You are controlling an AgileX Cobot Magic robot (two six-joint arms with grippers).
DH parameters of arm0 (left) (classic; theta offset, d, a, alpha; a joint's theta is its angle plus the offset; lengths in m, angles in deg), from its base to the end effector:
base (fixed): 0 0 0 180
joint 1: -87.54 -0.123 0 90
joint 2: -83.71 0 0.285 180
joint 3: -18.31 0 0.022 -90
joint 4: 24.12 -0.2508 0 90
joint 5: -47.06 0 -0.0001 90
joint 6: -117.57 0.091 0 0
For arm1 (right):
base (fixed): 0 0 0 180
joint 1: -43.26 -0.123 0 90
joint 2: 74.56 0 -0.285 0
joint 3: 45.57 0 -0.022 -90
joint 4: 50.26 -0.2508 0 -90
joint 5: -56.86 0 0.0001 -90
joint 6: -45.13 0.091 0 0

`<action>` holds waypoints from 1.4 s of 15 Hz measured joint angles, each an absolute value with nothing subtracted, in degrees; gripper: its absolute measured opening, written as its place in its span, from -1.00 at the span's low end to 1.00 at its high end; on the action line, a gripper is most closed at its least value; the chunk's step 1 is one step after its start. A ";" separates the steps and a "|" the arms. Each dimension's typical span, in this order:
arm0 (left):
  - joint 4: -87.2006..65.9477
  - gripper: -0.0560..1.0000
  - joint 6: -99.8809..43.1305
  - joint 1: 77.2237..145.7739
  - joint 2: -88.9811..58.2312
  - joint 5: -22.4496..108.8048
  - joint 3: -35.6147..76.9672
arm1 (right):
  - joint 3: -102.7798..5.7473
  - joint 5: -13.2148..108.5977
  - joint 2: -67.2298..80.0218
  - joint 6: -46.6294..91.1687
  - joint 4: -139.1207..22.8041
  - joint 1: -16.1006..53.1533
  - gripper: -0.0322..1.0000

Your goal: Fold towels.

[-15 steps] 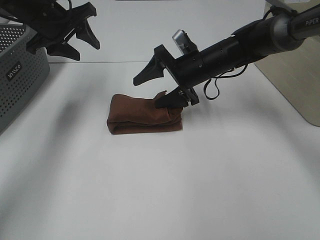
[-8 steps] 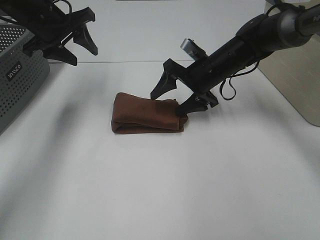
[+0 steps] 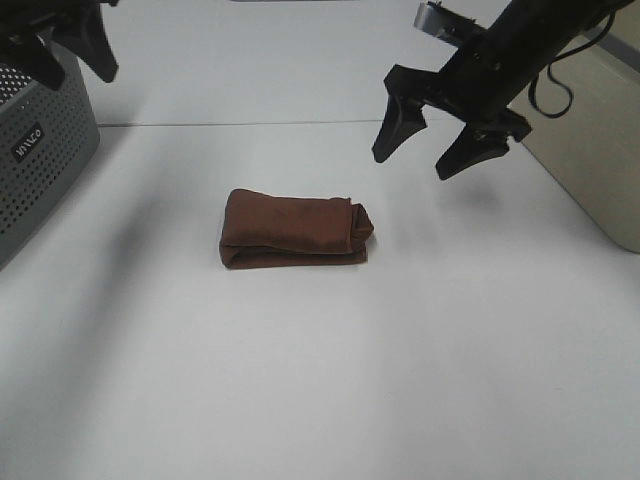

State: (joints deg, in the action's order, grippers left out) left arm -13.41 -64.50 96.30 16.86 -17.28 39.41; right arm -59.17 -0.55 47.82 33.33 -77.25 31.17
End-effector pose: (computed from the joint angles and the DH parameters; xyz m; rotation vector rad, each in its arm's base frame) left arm 0.3929 -0.0760 0.3161 0.0969 2.7318 -0.3068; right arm 0.4048 0.1223 0.2233 -0.2953 2.8268 0.6167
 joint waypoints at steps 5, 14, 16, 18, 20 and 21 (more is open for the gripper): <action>-24.81 0.17 -64.50 96.30 1.68 -22.09 38.72 | -58.08 -10.01 34.41 38.54 -69.06 31.11 0.61; -25.56 0.17 -63.18 96.30 -38.48 -22.44 1.25 | -27.03 -11.27 -6.61 41.52 -63.79 31.11 0.61; -25.56 0.17 -63.01 96.30 -46.56 -22.55 -5.68 | -20.90 -11.32 -15.32 41.52 -62.98 31.11 0.61; -24.81 0.17 -62.43 96.30 -65.99 -22.90 -17.31 | -10.93 -11.90 -33.48 41.52 -59.37 31.11 0.61; -24.12 0.17 -62.43 96.30 -77.27 -22.90 -21.67 | -6.40 -11.95 -45.05 41.52 -56.85 31.11 0.61; -23.21 0.17 -61.80 96.30 -82.89 -23.01 -23.39 | -4.80 -11.95 -50.27 41.06 -55.94 31.11 0.61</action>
State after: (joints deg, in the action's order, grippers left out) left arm -23.21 -61.80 96.30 -82.89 -23.01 -23.39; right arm -4.80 -11.95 -50.27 41.06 -55.94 31.11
